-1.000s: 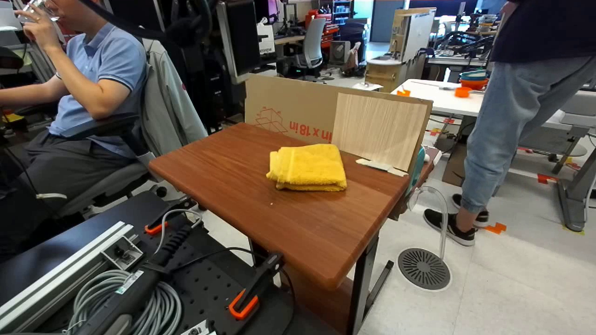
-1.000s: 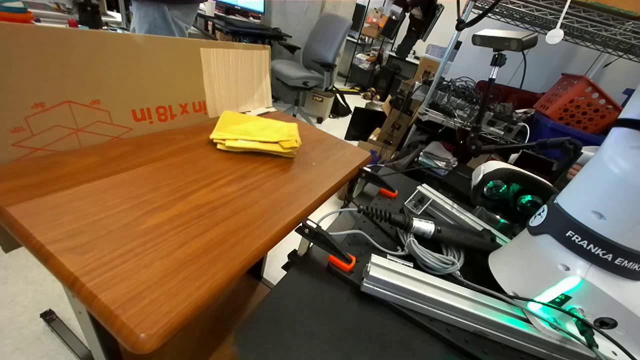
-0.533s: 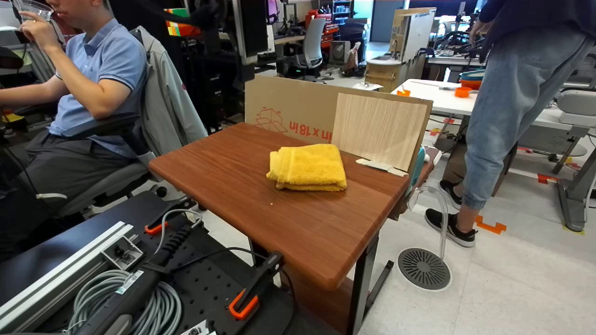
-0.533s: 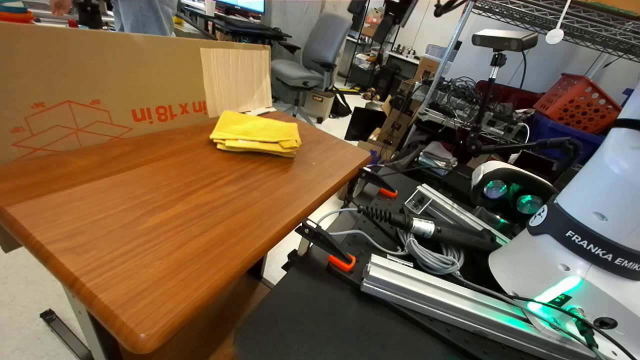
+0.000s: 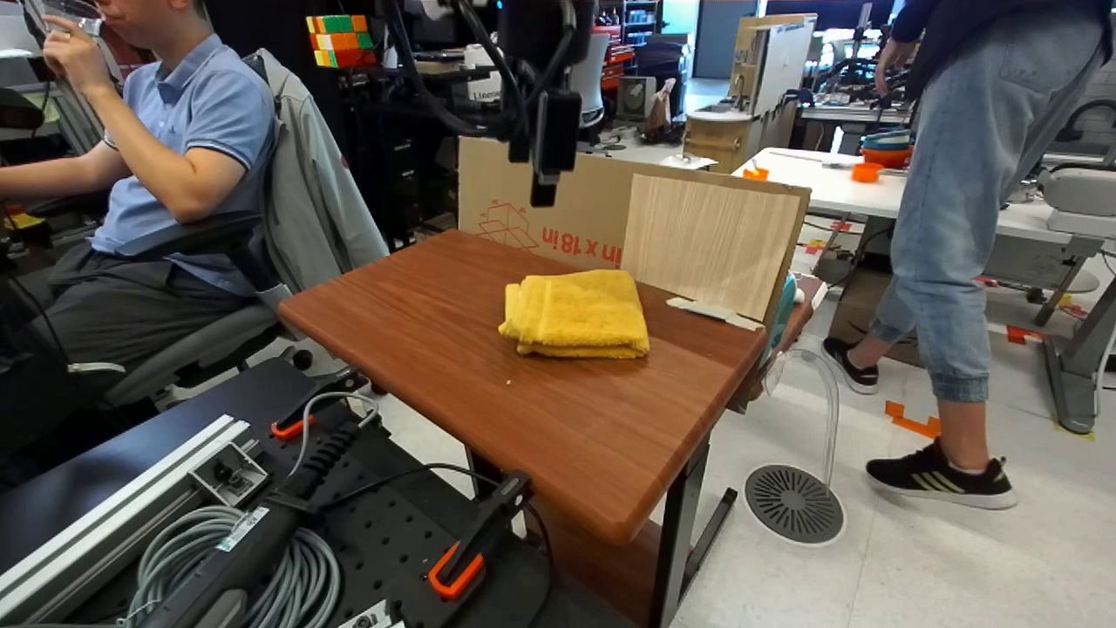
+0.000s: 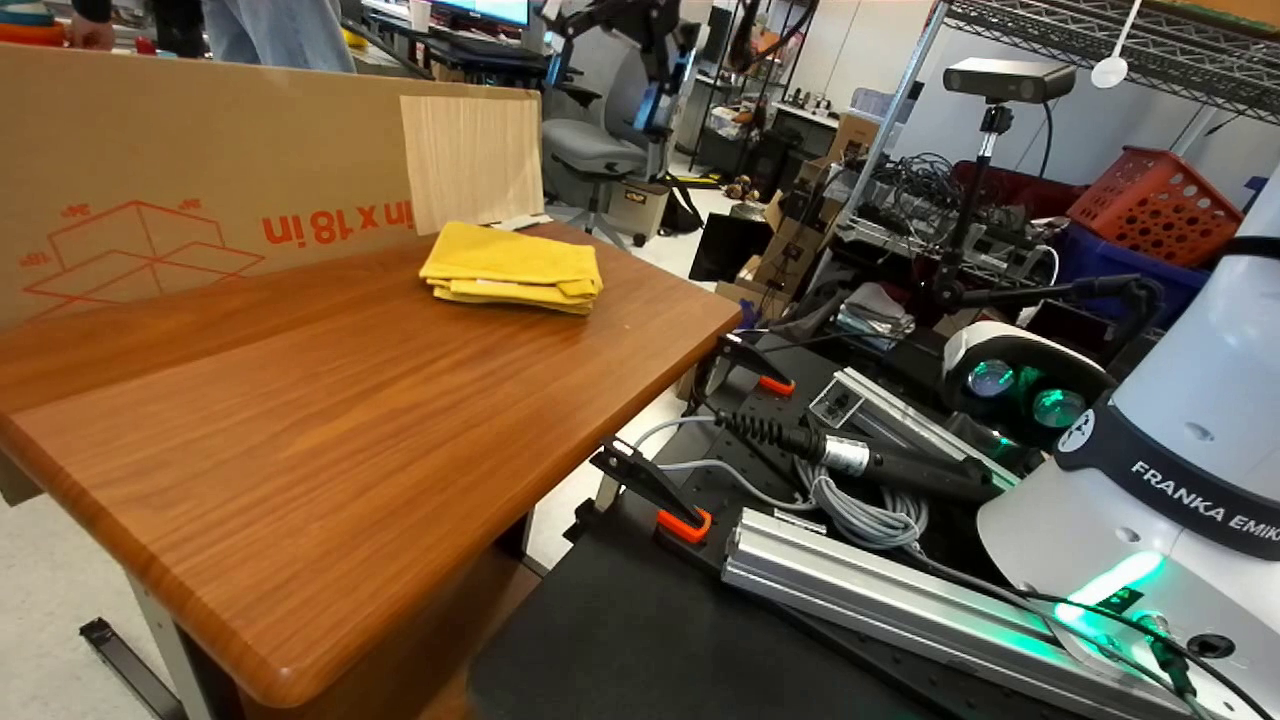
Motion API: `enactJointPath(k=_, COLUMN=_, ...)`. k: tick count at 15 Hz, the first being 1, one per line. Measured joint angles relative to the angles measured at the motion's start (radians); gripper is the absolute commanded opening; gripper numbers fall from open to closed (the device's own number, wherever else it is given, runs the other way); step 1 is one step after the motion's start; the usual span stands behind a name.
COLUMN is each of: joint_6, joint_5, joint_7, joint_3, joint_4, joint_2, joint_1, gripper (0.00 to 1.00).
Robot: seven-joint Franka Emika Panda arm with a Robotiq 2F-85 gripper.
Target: Use the towel to wipe the desk
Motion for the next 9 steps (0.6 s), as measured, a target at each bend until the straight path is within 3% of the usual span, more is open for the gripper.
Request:
enactJointPath(k=5, joint_6=0.154, joint_5=0.001, joint_7=0.126, joint_3=0.0, joint_4=0.189, joint_2=0.312, joint_1=-0.011, gripper=1.0)
enactJointPath(k=9, joint_6=0.178, joint_5=0.001, joint_7=0.188, joint_3=0.001, joint_4=0.324, joint_2=0.482, joint_1=-0.011, gripper=1.0)
